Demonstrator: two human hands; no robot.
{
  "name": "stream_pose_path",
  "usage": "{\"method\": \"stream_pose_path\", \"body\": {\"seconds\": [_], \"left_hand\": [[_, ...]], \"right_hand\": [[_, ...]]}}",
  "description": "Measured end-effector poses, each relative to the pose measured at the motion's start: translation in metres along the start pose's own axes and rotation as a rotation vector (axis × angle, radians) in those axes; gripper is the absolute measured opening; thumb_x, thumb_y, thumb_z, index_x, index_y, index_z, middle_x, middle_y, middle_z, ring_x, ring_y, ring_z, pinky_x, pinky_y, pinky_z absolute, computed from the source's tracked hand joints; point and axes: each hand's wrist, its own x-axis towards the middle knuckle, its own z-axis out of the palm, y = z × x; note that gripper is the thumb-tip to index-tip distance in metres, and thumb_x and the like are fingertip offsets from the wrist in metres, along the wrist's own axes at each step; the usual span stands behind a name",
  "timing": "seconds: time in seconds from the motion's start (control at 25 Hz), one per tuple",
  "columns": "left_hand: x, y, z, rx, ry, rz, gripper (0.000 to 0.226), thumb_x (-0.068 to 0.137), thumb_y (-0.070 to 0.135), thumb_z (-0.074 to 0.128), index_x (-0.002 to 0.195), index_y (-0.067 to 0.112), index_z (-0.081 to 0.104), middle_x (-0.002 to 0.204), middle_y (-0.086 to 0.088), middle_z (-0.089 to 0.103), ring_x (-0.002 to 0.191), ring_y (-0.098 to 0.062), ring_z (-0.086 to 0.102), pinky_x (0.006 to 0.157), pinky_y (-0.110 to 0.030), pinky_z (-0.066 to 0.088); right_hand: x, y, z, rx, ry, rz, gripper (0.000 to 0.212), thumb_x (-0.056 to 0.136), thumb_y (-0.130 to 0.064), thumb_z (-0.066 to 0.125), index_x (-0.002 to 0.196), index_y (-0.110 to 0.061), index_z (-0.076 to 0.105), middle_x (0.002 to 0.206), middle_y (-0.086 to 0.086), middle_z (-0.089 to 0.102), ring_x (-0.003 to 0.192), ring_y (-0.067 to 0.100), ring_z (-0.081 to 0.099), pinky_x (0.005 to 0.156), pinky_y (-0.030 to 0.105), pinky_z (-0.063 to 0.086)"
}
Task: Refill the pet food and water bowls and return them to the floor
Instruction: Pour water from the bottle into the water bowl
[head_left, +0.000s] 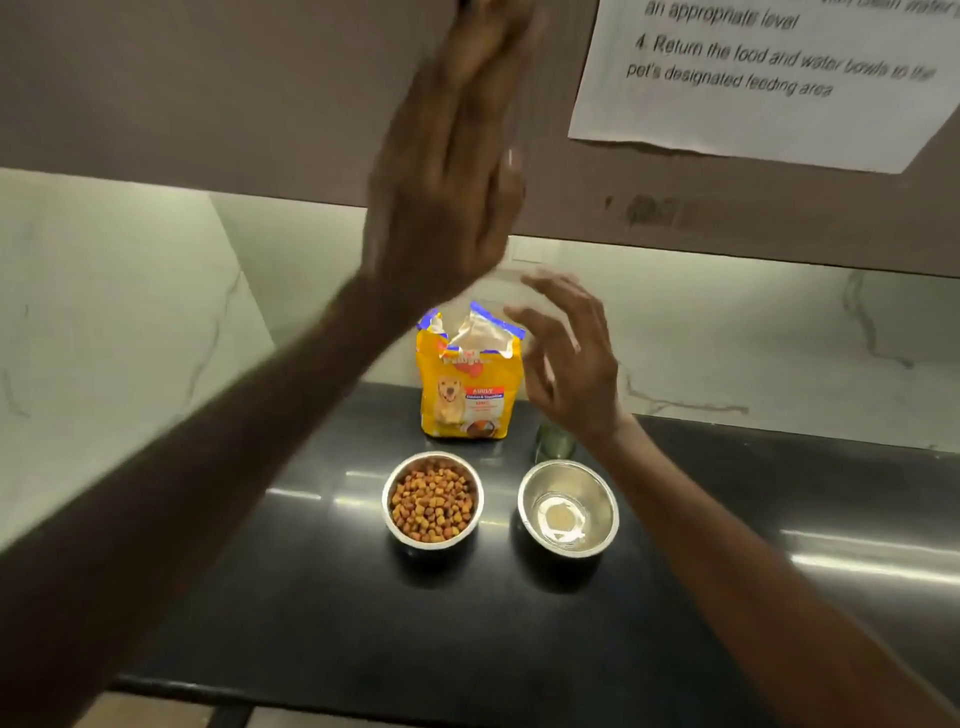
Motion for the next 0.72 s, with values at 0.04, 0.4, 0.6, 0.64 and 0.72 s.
{"method": "stream_pose_path", "body": {"seconds": [0.04, 0.4, 0.6, 0.64, 0.72], "left_hand": [[-0.025, 0.012, 0.003, -0.062, -0.103, -0.003, 0.049, 0.093, -0.003, 0.063, 0.141, -0.014, 0.056, 0.147, -0.035, 0.057, 0.142, -0.042, 0.048, 0.123, -0.044, 0.041], [-0.314, 0.1, 0.071, 0.06, -0.83, -0.849, 0.053, 0.098, 0.012, 0.063, 0.148, 0.002, 0.052, 0.148, -0.015, 0.056, 0.139, -0.03, 0.056, 0.116, -0.041, 0.048], [-0.38, 0.13, 0.08, 0.224, -0.862, -1.613, 0.036, 0.099, 0.029, 0.066, 0.115, -0.003, 0.069, 0.113, -0.02, 0.071, 0.111, -0.034, 0.066, 0.101, -0.043, 0.048], [-0.383, 0.137, 0.08, 0.195, -0.846, -1.723, 0.032, 0.099, 0.03, 0.064, 0.099, -0.001, 0.073, 0.1, -0.019, 0.075, 0.1, -0.031, 0.069, 0.096, -0.043, 0.051], [-0.385, 0.153, 0.079, 0.122, -0.795, -1.9, 0.032, 0.098, 0.026, 0.061, 0.076, 0.008, 0.073, 0.087, -0.017, 0.078, 0.085, -0.025, 0.068, 0.091, -0.043, 0.056]], "right_hand": [[-0.029, 0.019, 0.001, 0.005, -0.062, 0.052, 0.038, 0.092, 0.012, 0.058, 0.124, -0.005, 0.069, 0.138, 0.029, 0.065, 0.135, 0.04, 0.057, 0.119, 0.047, 0.045], [-0.207, 0.151, -0.001, 0.05, -0.524, 0.924, 0.082, 0.09, -0.043, 0.083, 0.156, -0.012, 0.045, 0.159, 0.01, 0.047, 0.148, 0.027, 0.046, 0.122, 0.048, 0.043], [-0.224, 0.17, 0.014, 0.221, -0.728, 1.071, 0.086, 0.08, -0.047, 0.091, 0.15, -0.017, 0.051, 0.147, 0.007, 0.064, 0.135, 0.027, 0.059, 0.108, 0.035, 0.047], [-0.224, 0.172, 0.018, 0.245, -0.732, 1.053, 0.079, 0.08, -0.046, 0.091, 0.144, -0.018, 0.055, 0.141, 0.006, 0.068, 0.128, 0.025, 0.063, 0.105, 0.036, 0.05], [-0.223, 0.176, 0.023, 0.298, -0.738, 1.042, 0.07, 0.084, -0.041, 0.088, 0.142, -0.018, 0.056, 0.137, 0.006, 0.07, 0.124, 0.023, 0.065, 0.105, 0.038, 0.053]]}}
